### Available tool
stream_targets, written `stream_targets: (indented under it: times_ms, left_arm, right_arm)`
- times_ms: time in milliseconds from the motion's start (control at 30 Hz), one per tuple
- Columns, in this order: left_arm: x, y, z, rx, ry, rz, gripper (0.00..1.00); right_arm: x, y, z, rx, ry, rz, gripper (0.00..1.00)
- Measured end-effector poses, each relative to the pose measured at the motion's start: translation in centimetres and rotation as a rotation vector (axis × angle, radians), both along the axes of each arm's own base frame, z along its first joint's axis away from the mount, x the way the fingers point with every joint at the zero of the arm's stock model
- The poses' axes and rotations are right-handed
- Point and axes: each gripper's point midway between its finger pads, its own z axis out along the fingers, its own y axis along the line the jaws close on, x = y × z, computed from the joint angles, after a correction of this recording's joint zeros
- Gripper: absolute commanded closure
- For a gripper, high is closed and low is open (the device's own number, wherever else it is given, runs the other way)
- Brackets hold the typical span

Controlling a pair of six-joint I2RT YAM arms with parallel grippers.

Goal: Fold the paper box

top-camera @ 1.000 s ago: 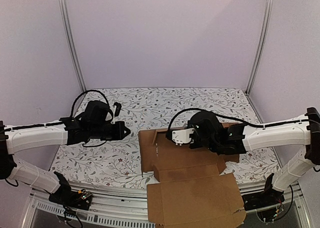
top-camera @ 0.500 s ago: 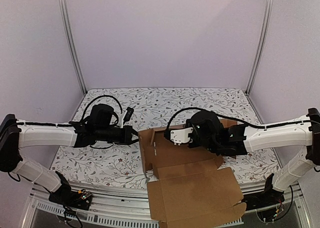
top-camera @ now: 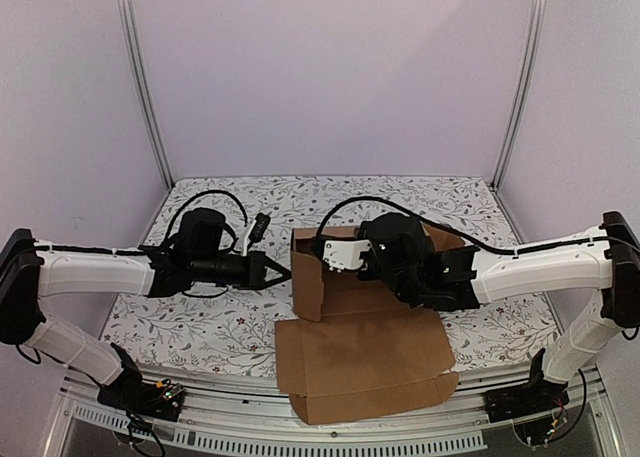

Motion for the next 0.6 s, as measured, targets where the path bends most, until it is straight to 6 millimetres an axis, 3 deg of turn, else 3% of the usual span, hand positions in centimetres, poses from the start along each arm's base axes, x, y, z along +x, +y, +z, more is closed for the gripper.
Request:
stream_targets:
  times_ms: [333,600]
  left_arm:
    - [0.9,0.5,-0.7,0.035,-0.015,0.049,0.81]
    - [1.3,0.8,-1.0,0.057,-0.031,0.07,0.77]
  right_arm:
    - [0.0,0.3,-1.4,-0.028,-0.025,-0.06,1.0]
    - [0.3,0.2,-1.4,-0.023,-0.038,-0.109,1.0]
